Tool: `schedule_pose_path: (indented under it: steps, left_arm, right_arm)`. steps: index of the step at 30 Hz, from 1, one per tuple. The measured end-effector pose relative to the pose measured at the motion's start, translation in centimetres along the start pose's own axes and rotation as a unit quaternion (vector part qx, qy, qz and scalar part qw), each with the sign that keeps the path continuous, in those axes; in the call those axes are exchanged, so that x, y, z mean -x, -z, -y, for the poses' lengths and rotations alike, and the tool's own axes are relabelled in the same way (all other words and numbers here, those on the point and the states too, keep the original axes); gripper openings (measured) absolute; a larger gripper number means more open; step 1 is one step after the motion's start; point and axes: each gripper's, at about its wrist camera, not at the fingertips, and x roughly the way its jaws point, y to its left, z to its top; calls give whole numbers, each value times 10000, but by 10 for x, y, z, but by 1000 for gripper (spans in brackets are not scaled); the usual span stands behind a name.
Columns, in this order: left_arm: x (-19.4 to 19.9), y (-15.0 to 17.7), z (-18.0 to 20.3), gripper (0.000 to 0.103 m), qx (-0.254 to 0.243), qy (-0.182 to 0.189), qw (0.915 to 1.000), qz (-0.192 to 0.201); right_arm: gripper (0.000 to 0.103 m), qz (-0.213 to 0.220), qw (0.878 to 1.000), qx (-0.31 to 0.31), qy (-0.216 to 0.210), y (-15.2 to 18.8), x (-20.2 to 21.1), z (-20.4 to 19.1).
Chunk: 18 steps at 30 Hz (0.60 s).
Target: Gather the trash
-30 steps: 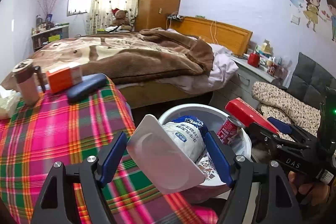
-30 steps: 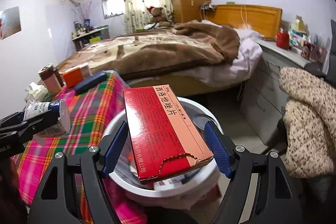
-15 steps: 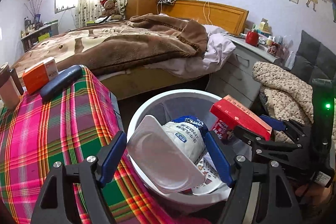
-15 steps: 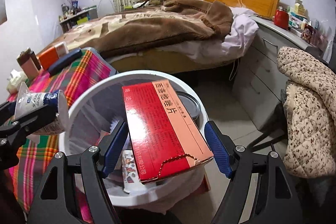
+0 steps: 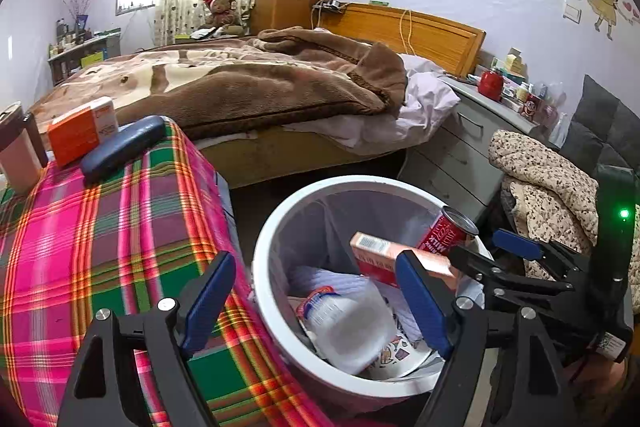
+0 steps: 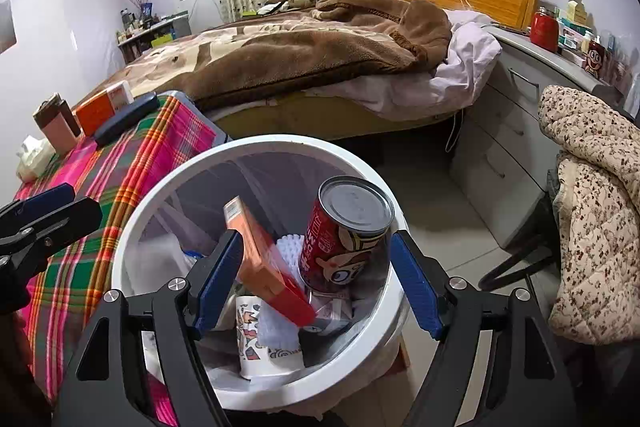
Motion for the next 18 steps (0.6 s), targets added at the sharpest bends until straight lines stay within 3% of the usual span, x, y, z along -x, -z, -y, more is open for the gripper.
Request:
schedule_pose_path:
  steps: [7, 18]
  left_arm:
    - [21, 5, -6, 82, 121, -115, 9998, 92]
    - [78, 31, -21, 82, 335, -691, 9961, 424]
  right_arm:
    - [77, 167, 9998, -77, 14, 3, 10, -5]
    - [77, 669, 9974, -19, -272, 15, 51, -32]
